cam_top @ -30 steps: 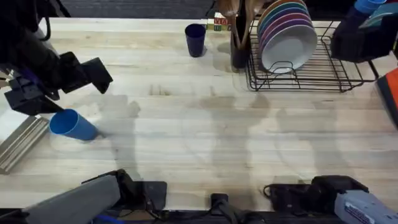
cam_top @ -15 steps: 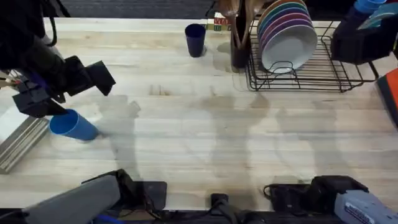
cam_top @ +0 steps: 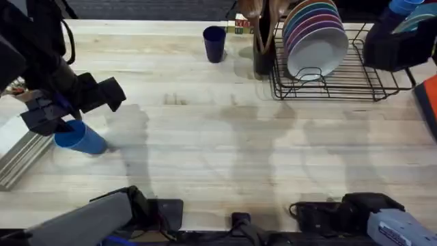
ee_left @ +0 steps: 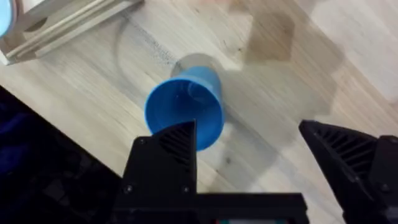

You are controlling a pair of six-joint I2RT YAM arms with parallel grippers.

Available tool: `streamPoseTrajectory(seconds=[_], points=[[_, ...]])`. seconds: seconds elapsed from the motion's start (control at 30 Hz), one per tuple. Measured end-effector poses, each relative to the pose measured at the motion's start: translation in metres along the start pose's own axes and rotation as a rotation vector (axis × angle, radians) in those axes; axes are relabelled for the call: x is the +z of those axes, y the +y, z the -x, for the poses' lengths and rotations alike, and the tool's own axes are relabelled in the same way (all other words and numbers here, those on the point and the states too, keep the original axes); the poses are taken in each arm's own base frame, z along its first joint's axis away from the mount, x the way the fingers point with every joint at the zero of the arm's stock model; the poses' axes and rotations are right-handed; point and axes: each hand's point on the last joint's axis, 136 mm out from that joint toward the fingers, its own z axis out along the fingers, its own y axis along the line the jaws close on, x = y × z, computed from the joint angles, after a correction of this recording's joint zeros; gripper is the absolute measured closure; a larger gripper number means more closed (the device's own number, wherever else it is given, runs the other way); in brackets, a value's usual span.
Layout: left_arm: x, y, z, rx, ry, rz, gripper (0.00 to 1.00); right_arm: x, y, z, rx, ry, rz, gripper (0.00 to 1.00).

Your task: Pick up the cup on the table and put them onto the rack.

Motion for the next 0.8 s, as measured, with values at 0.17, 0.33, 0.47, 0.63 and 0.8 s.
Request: streamPoseTrajectory(seconds=[0.17, 0.33, 0.47, 0.63, 0.8], points=[[0.010, -0.003, 0.001, -0.011, -0.017, -0.006, 0.004, 0.000, 0.000, 0.000, 0.000, 0.001, 0.000, 0.005], [0.020, -0.003, -0.006, -0.008, -0.001, 0.000, 0.003, 0.000, 0.000, -0.001, 0.001, 0.002, 0.001, 0.005], [0.022, -0.003, -0.008, -0.007, 0.003, 0.002, 0.065, 0.000, 0.000, -0.001, 0.000, 0.002, 0.001, 0.005], [0.022, -0.003, -0.008, -0.007, 0.002, 0.002, 0.125, 0.000, 0.000, -0.001, 0.001, 0.005, 0.001, 0.004], [0.022, -0.002, -0.007, -0.009, 0.001, 0.008, 0.312, 0.000, 0.000, -0.002, 0.000, 0.007, 0.002, 0.005]])
